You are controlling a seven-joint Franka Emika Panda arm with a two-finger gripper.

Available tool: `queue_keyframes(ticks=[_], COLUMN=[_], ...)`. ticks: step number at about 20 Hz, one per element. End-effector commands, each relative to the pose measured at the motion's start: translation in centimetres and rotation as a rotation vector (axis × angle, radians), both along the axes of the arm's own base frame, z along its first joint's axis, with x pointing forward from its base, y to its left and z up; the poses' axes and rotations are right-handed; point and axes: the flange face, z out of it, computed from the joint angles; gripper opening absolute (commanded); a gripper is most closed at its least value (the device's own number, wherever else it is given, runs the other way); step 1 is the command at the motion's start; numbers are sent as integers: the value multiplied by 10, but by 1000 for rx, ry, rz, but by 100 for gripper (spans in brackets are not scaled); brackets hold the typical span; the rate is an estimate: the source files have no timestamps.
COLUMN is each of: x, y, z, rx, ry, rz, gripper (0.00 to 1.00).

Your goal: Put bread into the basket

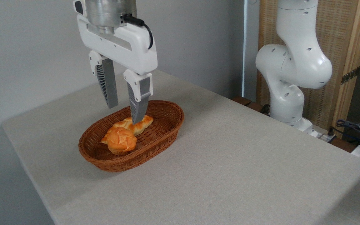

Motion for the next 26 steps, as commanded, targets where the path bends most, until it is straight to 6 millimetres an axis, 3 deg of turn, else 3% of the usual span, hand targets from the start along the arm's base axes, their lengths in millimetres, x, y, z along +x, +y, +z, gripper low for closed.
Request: queue_keyframes(ticks=[1, 26], x=[-9, -7], y=[-4, -7], z=[3, -8], rx=[-5, 9], ry=[45, 51], rz=[-12, -69], gripper=[100, 100])
